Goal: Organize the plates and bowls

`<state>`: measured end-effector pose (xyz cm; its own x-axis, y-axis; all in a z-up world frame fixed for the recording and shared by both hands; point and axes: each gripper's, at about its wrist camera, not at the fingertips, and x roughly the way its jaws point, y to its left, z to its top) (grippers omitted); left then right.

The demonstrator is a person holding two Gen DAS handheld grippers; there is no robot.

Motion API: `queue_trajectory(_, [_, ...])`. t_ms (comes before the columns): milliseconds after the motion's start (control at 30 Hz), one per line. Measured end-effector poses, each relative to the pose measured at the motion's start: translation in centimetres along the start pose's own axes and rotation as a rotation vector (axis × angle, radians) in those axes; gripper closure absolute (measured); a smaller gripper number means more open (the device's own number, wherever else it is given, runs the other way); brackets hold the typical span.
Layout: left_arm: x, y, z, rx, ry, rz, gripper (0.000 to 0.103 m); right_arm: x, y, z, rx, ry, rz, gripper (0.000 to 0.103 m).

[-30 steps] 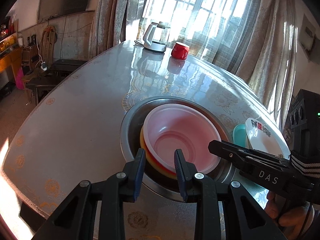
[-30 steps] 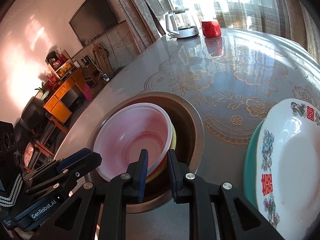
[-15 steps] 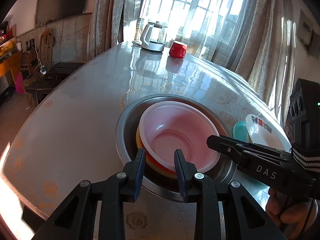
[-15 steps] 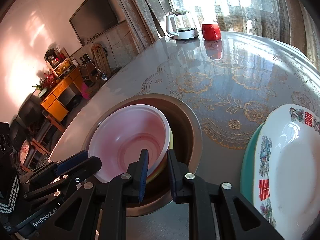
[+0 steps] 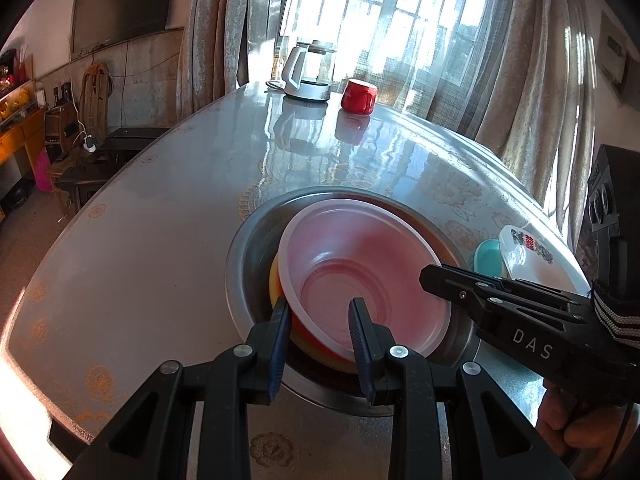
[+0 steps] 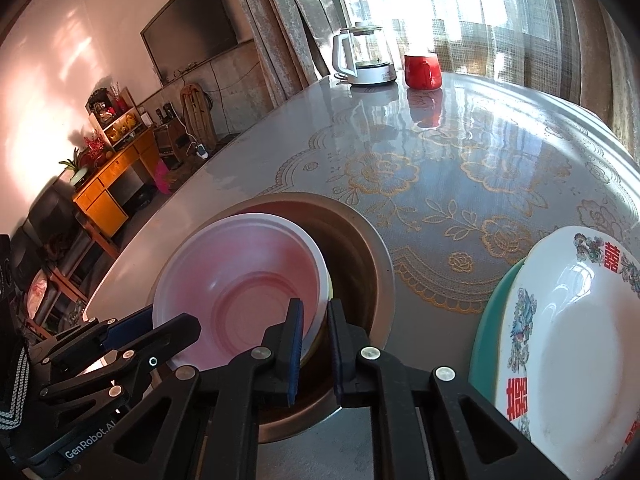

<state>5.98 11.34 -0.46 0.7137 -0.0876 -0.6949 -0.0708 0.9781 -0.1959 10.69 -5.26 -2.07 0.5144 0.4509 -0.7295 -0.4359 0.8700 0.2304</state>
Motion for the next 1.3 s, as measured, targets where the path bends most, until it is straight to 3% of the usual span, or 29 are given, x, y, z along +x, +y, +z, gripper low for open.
queue_trajectory(567, [-0.3, -0.1, -0.1, 0.001, -0.003, 0.023, 0.073, -1.3, -0.7, -0.7, 0.055, -0.021, 0.03, 0.086])
queue_trajectory(867, [-1.8, 0.3, -0.3, -0.012, -0.038, 0.04, 0.065, -2.8, -1.3, -1.0, 0.08, -0.058, 0.025, 0.08])
queue_trajectory(1300, [-3.5, 2.4, -0.8, -0.066, -0.077, 0.053, 0.06, -3.3, -2.7, -1.9, 0.131, -0.054, 0.014, 0.08])
